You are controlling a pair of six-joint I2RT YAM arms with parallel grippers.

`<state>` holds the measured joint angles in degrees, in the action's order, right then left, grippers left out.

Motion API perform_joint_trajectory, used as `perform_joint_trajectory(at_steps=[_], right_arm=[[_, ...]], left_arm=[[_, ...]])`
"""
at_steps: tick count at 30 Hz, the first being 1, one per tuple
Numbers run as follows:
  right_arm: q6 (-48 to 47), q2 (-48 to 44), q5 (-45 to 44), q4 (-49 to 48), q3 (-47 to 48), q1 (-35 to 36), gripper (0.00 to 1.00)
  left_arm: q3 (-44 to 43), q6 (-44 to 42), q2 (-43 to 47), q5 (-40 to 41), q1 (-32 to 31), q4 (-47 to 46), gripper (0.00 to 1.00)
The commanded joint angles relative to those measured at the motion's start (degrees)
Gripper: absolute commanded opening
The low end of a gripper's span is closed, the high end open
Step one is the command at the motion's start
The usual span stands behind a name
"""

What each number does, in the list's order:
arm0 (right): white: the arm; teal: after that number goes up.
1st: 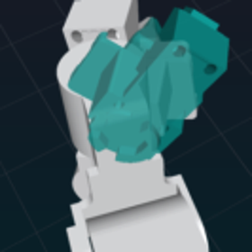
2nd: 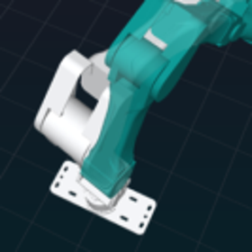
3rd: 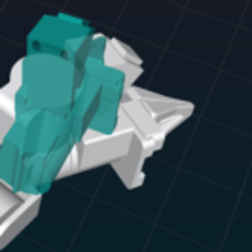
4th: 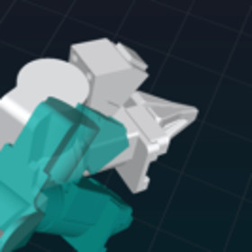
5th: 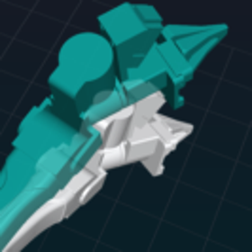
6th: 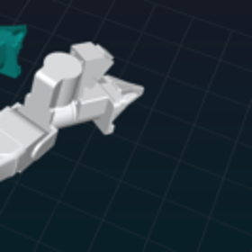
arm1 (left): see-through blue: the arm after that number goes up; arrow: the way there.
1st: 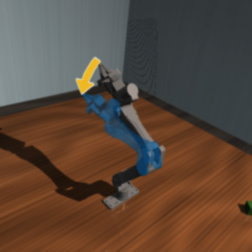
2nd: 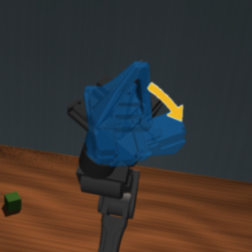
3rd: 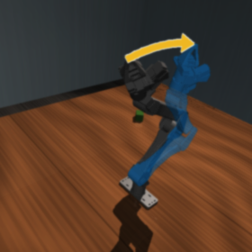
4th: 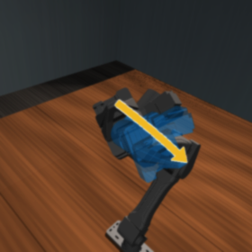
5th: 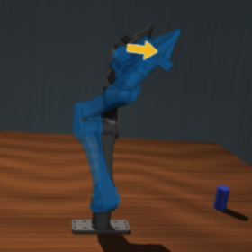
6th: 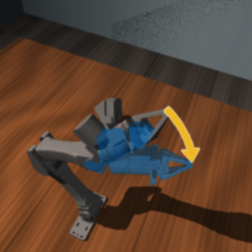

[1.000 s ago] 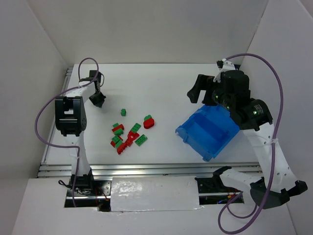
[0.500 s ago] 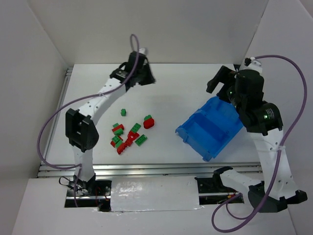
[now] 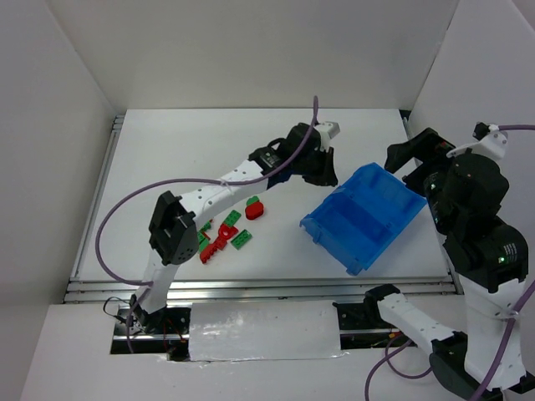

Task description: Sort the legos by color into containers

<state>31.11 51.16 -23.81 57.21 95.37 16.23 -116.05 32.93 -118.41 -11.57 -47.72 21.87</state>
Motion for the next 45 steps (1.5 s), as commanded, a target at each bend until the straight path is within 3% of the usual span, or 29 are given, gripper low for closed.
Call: perform_joint_trajectory(at_steps=[1, 7, 10, 11, 13, 14, 17, 21, 22, 25, 26, 30, 33, 38, 45], right_arm=[[0.62, -0.09, -0.01, 2.29, 1.48, -0.23, 1.00], [0.26, -2.02, 1.40, 2.20, 0.08, -0.23, 0.99], [0.26, -2.20, 2.19, 2.38, -0.45, -0.23, 1.00], [0.26, -2.20, 2.45, 2.29, -0.71, -0.32, 1.00], [0.09, -2.20, 3.07, 1.94, -1.33, -0.15, 0.99], [0.00, -2.29, 3.33, 1.68, -1.50, -0.23, 0.99], [-0.26, -2.29, 4.03, 0.80, -2.64, -0.32, 1.00], [-0.61, -1.50, 5.62, -0.34, -4.14, -0.32, 0.99], [-0.70, -1.06, 5.97, -0.35, -4.23, -0.32, 1.00], [-2.11, -0.36, 7.99, -0.43, -4.49, -0.23, 1.00], [-2.63, -0.27, 8.51, -0.26, -4.93, -0.23, 1.00], [-3.16, 0.52, 10.88, -0.43, -6.60, -0.23, 1.00], [-3.43, 1.05, 12.47, -0.70, -7.13, -0.23, 1.00], [-4.22, 2.28, 13.09, -0.26, -6.43, -0.32, 0.99], [-3.69, 2.89, 14.32, -1.40, -7.13, -0.23, 1.00]], left_arm=[[-0.59, -1.99, -1.73, -0.83, -4.21, -1.47, 0.03], [4.69, -0.85, -2.61, -2.32, -5.62, -4.03, 0.13], [5.22, -0.94, -3.32, -2.05, -6.50, -3.68, 0.31], [5.74, -1.02, -3.23, -2.05, -6.50, -3.67, 0.47], [6.45, -0.85, -2.79, -1.35, -6.59, -3.76, 0.65], [7.41, -0.76, -2.10, -1.00, -6.59, -3.85, 0.81], [7.77, -1.37, -0.60, 0.67, -6.50, -4.20, 0.96], [7.50, -1.90, 1.60, 4.44, -3.88, -0.88, 0.96], [7.77, -1.03, 3.08, 10.46, -3.00, 0.79, 0.96], [10.22, 4.41, 5.90, 20.42, 3.75, 9.66, 0.98], [10.75, 5.38, 6.08, 23.23, 8.65, 11.77, 0.97], [9.71, 4.26, 3.98, 33.69, 16.86, 21.36, 0.98], [9.52, 2.50, 2.48, 34.51, 22.40, 24.54, 0.96], [15.75, -2.42, 4.15, 29.87, 29.08, 21.82, 0.94], [21.21, -5.86, 3.19, 23.01, 29.97, 19.18, 0.86]])
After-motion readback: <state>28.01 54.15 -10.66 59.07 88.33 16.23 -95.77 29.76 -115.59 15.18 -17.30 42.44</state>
